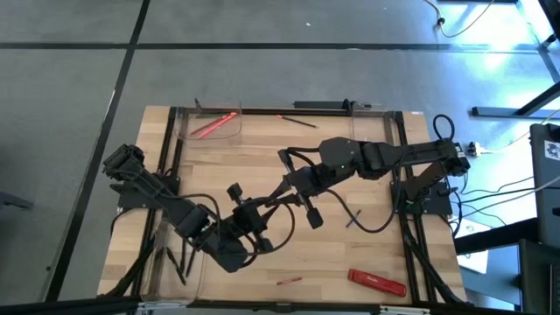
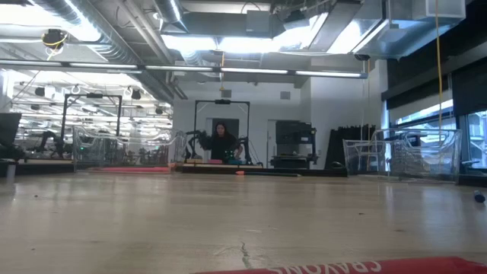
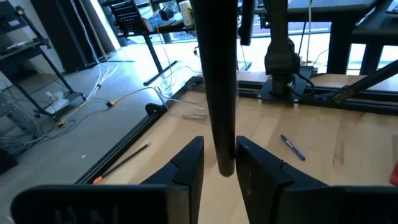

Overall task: Sort crayons/erasers/pens/pencils in bins
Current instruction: Put the black pen into the bottom left transparent bin

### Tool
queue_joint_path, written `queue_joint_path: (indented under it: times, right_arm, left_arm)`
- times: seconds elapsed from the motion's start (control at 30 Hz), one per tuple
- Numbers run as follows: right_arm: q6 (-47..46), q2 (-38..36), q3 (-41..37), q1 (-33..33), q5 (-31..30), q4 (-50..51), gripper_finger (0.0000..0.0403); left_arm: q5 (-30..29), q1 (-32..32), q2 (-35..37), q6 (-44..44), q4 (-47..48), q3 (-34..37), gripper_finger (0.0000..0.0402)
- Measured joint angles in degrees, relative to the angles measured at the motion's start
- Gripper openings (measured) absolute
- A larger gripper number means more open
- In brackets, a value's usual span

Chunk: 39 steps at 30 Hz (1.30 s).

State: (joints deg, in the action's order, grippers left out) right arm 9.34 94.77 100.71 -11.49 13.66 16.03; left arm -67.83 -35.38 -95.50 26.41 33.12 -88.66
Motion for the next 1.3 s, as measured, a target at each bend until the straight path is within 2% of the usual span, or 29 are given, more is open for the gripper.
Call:
queue_joint_path:
  times: [0.53, 0.63, 0.8, 1.0, 1.17, 1.3]
  right_arm:
    - [0.14, 0.01, 0.00, 0.00, -0.01, 0.04, 0.0016]
    - [0.02, 0.01, 0.00, 0.00, -0.01, 0.07, 0.0016]
    - [0.02, 0.01, 0.00, -0.09, 0.38, 0.31, 0.0016]
    - [-1.85, 0.01, -0.02, 0.18, 2.80, 0.35, 0.0018]
    - [-4.55, 0.01, -0.02, 0.25, 2.58, 1.11, 0.0038]
    - [-1.59, 0.01, 0.02, 0.28, 2.57, 2.69, 0.0067]
  left_arm:
    - [8.85, 2.76, 0.00, -0.46, -0.28, -0.02, 0.0082]
    - [8.90, 2.86, 0.00, -0.48, -0.28, -0.02, 0.0066]
    - [8.73, 2.68, 0.03, -1.26, -0.31, -0.02, 0.0017]
    - [9.08, 2.62, 0.07, -0.31, -0.31, -0.04, 0.0015]
    - [9.23, 2.62, 0.07, -0.17, -0.14, -0.04, 0.0015]
    - [9.37, 2.61, 0.03, 0.02, 0.07, -0.02, 0.0015]
